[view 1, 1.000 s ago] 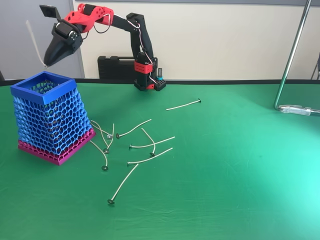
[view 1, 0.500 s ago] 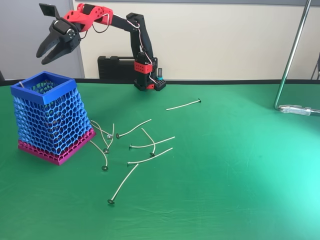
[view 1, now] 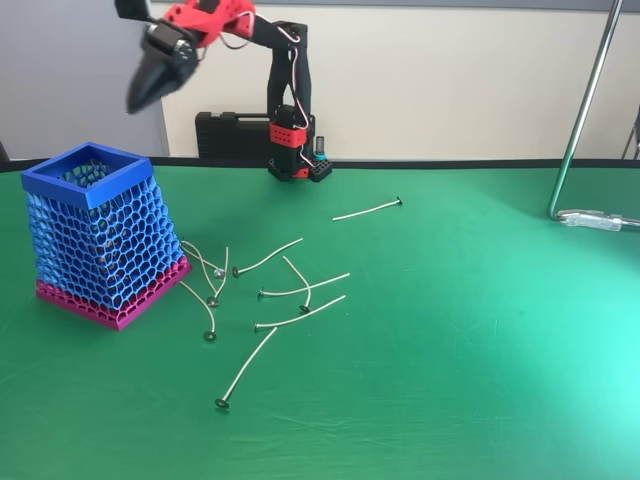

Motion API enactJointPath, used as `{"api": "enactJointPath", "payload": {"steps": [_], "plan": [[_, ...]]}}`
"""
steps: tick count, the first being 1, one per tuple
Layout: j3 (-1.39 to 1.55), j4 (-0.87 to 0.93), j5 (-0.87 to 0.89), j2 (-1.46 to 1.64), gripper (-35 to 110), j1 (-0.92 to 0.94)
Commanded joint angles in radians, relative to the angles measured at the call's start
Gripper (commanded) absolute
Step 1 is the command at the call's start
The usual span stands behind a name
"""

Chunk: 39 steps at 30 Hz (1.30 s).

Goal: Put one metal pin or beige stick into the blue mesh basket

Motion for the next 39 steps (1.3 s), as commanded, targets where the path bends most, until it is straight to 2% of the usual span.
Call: {"api": "enactJointPath", "payload": {"steps": [1,17,29,39], "plan": [[0.133,-0.014,0.017,0.158,1,-0.060],[0.874,-0.044,0.146,0.761,0,-0.399],[1.399,-0.161,0.160,1.167,0,-0.472],[1.608,-0.163,0.179,1.391,0,-0.494]]}}
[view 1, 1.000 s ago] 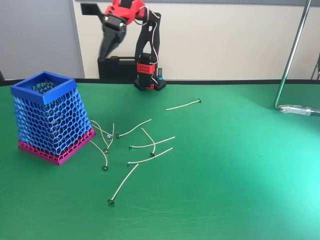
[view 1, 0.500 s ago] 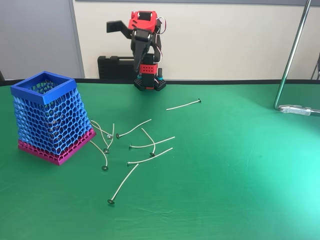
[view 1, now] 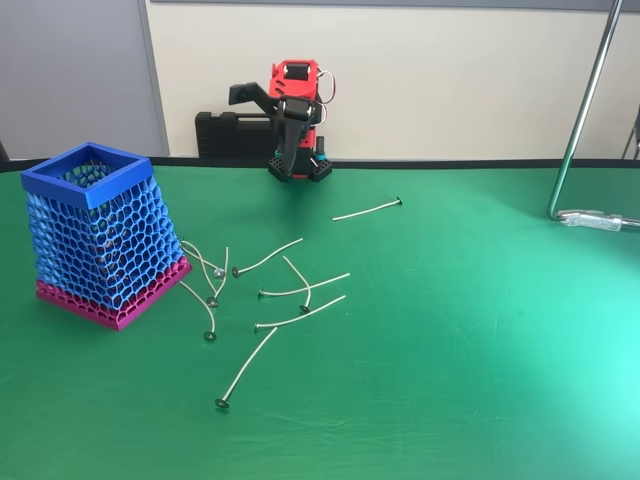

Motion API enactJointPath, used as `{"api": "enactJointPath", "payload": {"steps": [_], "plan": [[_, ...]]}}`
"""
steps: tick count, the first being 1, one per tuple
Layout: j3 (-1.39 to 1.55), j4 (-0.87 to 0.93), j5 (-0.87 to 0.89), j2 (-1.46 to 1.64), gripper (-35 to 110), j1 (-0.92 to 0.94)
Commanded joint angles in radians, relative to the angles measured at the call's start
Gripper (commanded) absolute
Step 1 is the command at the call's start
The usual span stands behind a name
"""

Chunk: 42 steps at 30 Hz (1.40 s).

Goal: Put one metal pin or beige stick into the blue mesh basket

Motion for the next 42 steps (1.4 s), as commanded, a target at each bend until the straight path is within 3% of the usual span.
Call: {"api": "enactJointPath", "payload": {"steps": [1,20,42], "plan": [[0.040,-0.012,0.011,0.054,0,-0.003],[0.265,-0.008,0.015,0.270,0,-0.011],[0.267,0.081,0.057,0.278,1,-0.014]]}}
